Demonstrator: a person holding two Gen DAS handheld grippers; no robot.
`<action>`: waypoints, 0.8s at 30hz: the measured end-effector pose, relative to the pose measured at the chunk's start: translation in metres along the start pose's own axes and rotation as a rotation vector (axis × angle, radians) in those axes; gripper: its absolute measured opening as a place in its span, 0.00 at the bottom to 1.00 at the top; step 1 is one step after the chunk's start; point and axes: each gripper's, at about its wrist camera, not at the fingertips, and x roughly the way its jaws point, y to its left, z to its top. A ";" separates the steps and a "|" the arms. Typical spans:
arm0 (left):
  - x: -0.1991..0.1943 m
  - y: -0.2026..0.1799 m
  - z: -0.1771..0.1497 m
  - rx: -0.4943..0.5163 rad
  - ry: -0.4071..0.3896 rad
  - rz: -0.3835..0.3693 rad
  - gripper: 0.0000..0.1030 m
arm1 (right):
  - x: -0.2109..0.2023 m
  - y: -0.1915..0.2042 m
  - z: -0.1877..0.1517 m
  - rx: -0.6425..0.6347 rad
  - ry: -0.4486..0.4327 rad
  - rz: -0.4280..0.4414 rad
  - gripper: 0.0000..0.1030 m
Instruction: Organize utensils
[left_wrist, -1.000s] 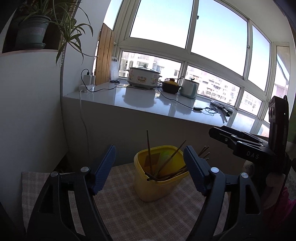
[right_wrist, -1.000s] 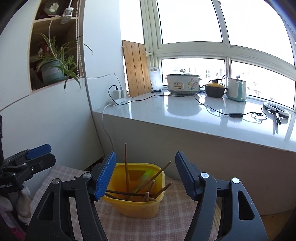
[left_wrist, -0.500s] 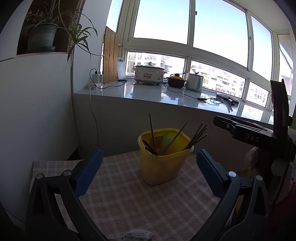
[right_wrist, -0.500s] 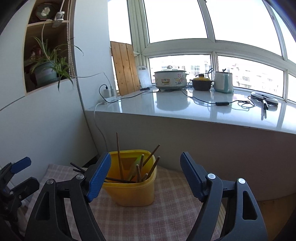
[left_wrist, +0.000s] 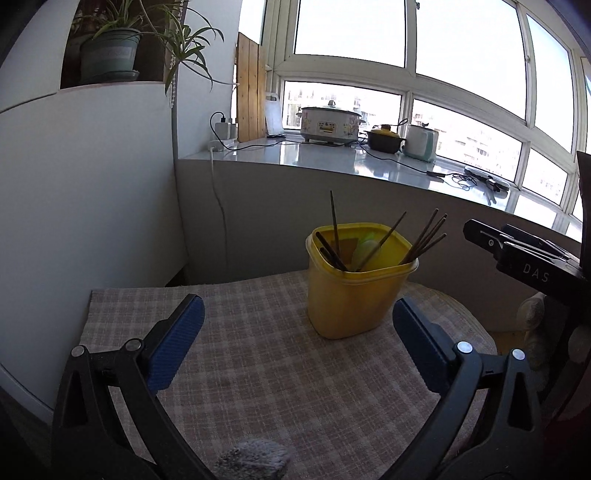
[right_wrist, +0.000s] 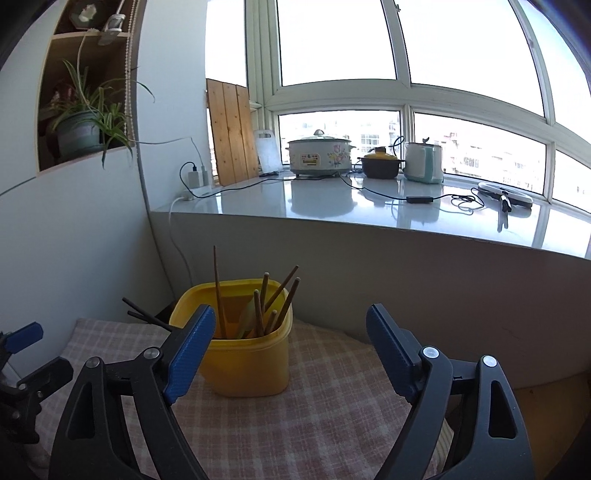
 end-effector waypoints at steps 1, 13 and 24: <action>0.000 -0.001 -0.001 0.000 0.002 0.000 1.00 | 0.000 0.000 -0.001 0.001 0.004 0.001 0.81; 0.004 -0.005 -0.001 0.005 0.001 0.034 1.00 | 0.000 0.002 -0.004 -0.020 -0.003 -0.028 0.82; 0.004 -0.001 0.001 -0.007 -0.004 0.036 1.00 | 0.001 0.004 -0.005 -0.019 -0.005 -0.026 0.86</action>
